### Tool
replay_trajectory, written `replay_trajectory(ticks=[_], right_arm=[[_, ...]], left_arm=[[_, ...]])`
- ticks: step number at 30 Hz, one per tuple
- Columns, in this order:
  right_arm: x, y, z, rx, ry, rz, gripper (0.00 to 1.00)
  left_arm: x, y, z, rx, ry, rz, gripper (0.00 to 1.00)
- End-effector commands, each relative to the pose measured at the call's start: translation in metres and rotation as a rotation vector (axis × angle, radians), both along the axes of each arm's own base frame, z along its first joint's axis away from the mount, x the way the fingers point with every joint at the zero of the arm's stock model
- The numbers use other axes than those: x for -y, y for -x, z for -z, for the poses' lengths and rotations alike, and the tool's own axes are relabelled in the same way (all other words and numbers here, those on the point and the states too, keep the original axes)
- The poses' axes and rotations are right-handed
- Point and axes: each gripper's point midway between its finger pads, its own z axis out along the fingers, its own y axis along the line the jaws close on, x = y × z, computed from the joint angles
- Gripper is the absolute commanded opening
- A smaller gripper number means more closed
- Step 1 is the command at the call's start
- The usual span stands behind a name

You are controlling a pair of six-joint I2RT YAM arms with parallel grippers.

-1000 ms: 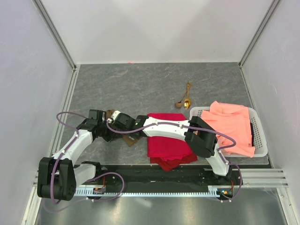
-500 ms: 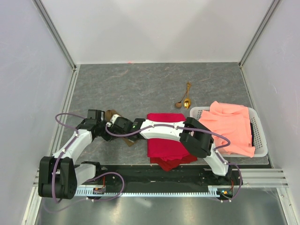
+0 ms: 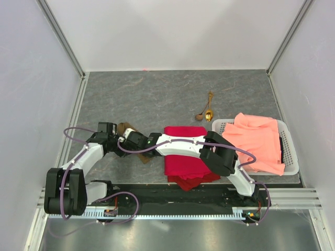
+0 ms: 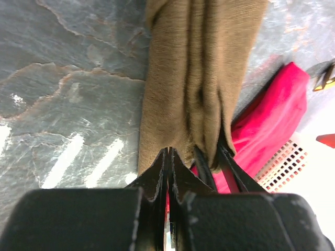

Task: Fold the napkin into a case and place the utensils inside
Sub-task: Smooth out the smaller rectangle-folded napkin at the center of the board.

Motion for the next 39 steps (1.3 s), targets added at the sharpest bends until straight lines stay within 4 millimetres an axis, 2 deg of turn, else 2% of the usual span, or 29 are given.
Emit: replay_trajectory(ticks=[1, 4, 9, 16, 22, 27, 31, 33, 37, 39], right_arm=[[-0.016, -0.004, -0.032, 0.025, -0.094, 0.018, 0.25], [-0.02, -0.002, -0.035, 0.009, -0.112, 0.015, 0.18], [-0.026, 0.003, -0.039, -0.023, -0.144, 0.024, 0.13], [-0.034, 0.01, -0.047, -0.091, -0.191, 0.047, 0.11], [-0.046, 0.027, -0.041, -0.211, -0.222, 0.029, 0.11], [-0.051, 0.043, -0.018, -0.37, -0.253, 0.066, 0.11], [-0.05, 0.037, 0.0, -0.402, -0.28, 0.118, 0.11], [-0.048, 0.043, 0.012, -0.459, -0.284, 0.122, 0.11], [-0.044, 0.038, 0.026, -0.485, -0.31, 0.141, 0.11], [-0.039, 0.037, 0.03, -0.488, -0.308, 0.149, 0.13]], left_arm=[[0.005, 0.002, 0.01, -0.028, 0.043, -0.009, 0.02], [0.004, 0.005, 0.015, -0.038, 0.038, -0.013, 0.02], [0.003, 0.009, 0.021, -0.048, 0.032, -0.021, 0.02], [0.004, 0.014, 0.029, -0.063, 0.038, -0.027, 0.02], [0.006, 0.013, 0.027, -0.054, 0.045, -0.029, 0.02], [0.007, 0.014, 0.025, -0.045, 0.051, -0.029, 0.02], [0.008, 0.017, 0.024, -0.039, 0.054, -0.033, 0.02], [0.008, 0.018, 0.022, -0.033, 0.058, -0.031, 0.02], [0.008, 0.02, 0.006, -0.008, 0.054, -0.012, 0.02], [0.003, 0.011, -0.009, 0.028, 0.024, -0.018, 0.02]])
